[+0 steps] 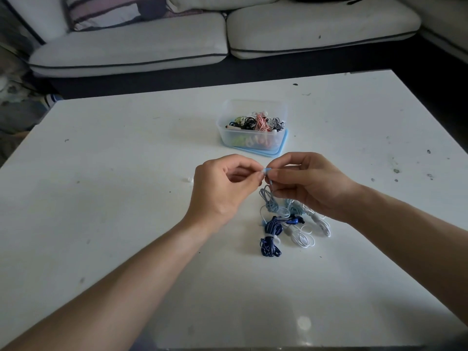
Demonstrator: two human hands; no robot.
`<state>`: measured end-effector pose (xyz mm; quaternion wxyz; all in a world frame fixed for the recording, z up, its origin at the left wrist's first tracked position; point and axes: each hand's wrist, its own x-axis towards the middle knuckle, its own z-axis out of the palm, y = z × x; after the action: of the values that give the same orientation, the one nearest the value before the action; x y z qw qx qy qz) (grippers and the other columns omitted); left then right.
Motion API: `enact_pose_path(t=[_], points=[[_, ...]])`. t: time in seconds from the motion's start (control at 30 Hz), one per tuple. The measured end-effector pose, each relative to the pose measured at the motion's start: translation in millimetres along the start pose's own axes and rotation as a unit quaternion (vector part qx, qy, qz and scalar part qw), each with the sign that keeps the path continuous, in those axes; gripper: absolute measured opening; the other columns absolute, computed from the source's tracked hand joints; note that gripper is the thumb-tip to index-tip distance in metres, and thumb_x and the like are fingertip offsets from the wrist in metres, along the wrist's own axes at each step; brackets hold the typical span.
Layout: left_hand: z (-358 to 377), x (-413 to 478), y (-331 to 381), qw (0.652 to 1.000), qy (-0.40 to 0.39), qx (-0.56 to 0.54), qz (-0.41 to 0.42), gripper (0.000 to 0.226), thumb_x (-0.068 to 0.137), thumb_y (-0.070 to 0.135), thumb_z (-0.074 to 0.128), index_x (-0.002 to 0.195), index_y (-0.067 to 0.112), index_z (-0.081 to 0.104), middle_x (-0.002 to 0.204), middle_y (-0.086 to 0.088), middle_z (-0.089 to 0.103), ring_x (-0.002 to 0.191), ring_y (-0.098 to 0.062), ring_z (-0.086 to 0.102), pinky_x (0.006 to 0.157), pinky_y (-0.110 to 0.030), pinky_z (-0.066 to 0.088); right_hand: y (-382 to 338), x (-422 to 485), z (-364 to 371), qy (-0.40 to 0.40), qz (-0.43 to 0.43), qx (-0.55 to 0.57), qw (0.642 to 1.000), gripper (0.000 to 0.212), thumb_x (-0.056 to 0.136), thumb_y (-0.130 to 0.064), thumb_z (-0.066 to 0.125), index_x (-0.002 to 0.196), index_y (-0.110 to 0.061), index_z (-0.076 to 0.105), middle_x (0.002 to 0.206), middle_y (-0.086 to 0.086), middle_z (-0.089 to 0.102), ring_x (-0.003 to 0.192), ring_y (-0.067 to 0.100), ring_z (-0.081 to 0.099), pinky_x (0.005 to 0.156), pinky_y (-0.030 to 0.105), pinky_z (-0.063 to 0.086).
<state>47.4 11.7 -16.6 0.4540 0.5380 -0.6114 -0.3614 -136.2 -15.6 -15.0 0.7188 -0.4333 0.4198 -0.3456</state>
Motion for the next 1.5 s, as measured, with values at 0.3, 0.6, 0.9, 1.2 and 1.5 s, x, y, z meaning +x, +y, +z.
enact_pose_path(t=[0.3, 0.6, 0.9, 1.2, 1.5], points=[[2.2, 1.3, -4.4, 0.999, -0.005, -0.045, -0.029, 0.006, 0.080, 0.011, 0.079, 0.084, 0.013, 0.076, 0.075, 0.000, 0.076, 0.073, -0.017, 0.074, 0.074, -0.029, 0.059, -1.3, 0.3, -1.7, 0.003, 0.010, -0.007, 1.000, 0.028, 0.069, -0.013, 0.076, 0.092, -0.001, 0.068, 0.073, 0.013, 0.066, 0.065, 0.019, 0.061, 0.066, 0.026, 0.058], [2.2, 1.1, -5.1, 0.999, -0.014, -0.045, -0.028, 0.014, 0.078, 0.015, 0.080, 0.092, 0.014, 0.076, 0.081, 0.002, 0.077, 0.077, -0.014, 0.073, 0.076, -0.024, 0.056, 0.9, 1.9, 0.0, 0.028, -0.001, -0.001, 1.000, 0.032, 0.066, -0.015, 0.079, 0.093, -0.002, 0.067, 0.074, 0.013, 0.067, 0.065, 0.018, 0.063, 0.067, 0.027, 0.058], [3.4, 2.5, -7.8, 0.998, -0.003, -0.046, -0.033, 0.010, 0.077, 0.011, 0.082, 0.083, 0.014, 0.075, 0.076, 0.000, 0.075, 0.074, -0.018, 0.072, 0.073, -0.026, 0.057, 1.0, 0.7, 0.8, 0.025, 0.001, -0.026, 0.999, 0.032, 0.065, -0.017, 0.080, 0.093, -0.005, 0.068, 0.075, 0.011, 0.068, 0.065, 0.018, 0.061, 0.066, 0.027, 0.055], [5.2, -0.7, -0.2, 0.954, -0.024, -0.247, -0.171, 0.014, 0.081, 0.005, 0.071, 0.093, 0.011, 0.070, 0.082, -0.012, 0.072, 0.075, -0.018, 0.069, 0.073, -0.025, 0.056, -3.1, -2.4, 2.6, 0.053, -0.018, -0.103, 0.993, 0.013, 0.078, -0.015, 0.079, 0.090, -0.015, 0.073, 0.078, 0.002, 0.069, 0.069, 0.015, 0.059, 0.070, 0.031, 0.049], [1.2, 1.5, -0.1, 0.942, -0.082, -0.247, -0.213, 0.012, 0.085, 0.007, 0.067, 0.095, 0.013, 0.070, 0.080, -0.002, 0.070, 0.071, -0.010, 0.065, 0.066, -0.020, 0.054, 1.9, -3.7, 8.7, 0.090, -0.025, -0.120, 0.988, 0.016, 0.080, -0.015, 0.081, 0.089, -0.011, 0.068, 0.079, 0.007, 0.073, 0.067, 0.016, 0.065, 0.069, 0.030, 0.056]])
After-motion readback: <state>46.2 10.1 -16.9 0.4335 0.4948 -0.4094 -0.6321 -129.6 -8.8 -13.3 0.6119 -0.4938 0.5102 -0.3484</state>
